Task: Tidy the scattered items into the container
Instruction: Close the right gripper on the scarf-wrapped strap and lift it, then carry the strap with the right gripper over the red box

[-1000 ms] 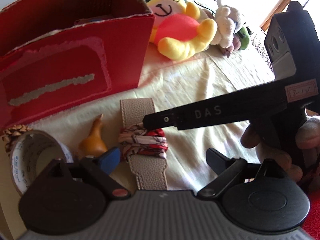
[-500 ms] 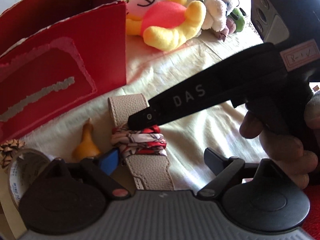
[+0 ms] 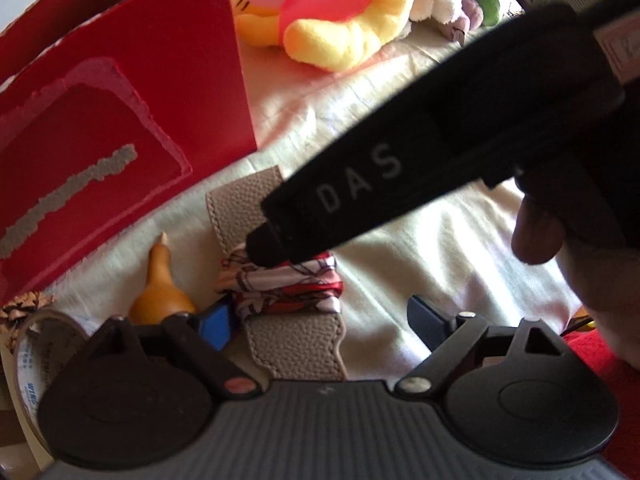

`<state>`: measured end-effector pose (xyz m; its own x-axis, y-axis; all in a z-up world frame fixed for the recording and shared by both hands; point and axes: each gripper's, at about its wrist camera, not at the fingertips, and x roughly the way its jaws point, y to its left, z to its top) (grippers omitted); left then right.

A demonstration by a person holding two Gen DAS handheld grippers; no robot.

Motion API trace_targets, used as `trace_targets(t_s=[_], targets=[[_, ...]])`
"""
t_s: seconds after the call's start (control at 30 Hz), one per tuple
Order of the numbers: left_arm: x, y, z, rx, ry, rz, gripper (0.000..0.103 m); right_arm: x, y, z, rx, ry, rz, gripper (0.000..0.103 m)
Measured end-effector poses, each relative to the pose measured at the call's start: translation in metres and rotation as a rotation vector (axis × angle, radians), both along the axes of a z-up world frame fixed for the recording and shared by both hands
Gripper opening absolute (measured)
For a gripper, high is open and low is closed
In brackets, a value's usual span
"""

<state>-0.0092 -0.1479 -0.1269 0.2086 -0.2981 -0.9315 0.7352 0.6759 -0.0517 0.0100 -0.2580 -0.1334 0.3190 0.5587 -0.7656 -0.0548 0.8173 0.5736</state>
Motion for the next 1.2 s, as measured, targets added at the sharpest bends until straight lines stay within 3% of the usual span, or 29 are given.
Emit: trace_targets(t_s=[0.3, 0.57, 0.67, 0.73, 0.9, 1.1, 1.2], targets=[[0.002, -0.003, 0.0, 0.027, -0.019, -0.05, 0.089, 0.002, 0.0, 0.0, 0.0, -0.006, 0.028, 0.034], [0.008, 0.002, 0.007, 0.013, -0.055, -0.027, 0.072, 0.002, 0.0, 0.003, 0.002, -0.005, 0.037, 0.033], [0.007, 0.004, 0.013, 0.029, -0.1, -0.024, 0.051, 0.0, -0.003, 0.006, 0.017, -0.015, 0.023, 0.031], [0.006, 0.004, 0.016, 0.026, -0.116, -0.026, 0.051, -0.002, -0.005, 0.009, 0.022, -0.025, 0.019, 0.03], [0.001, 0.002, 0.032, 0.001, -0.191, -0.044, 0.05, -0.013, -0.012, 0.035, 0.014, -0.126, 0.005, 0.029], [0.008, 0.011, 0.07, -0.083, -0.262, -0.078, 0.05, -0.024, -0.027, 0.062, 0.057, -0.247, -0.045, 0.029], [-0.008, -0.003, 0.085, -0.123, -0.294, -0.067, 0.05, -0.026, -0.031, 0.073, 0.079, -0.298, -0.07, 0.028]])
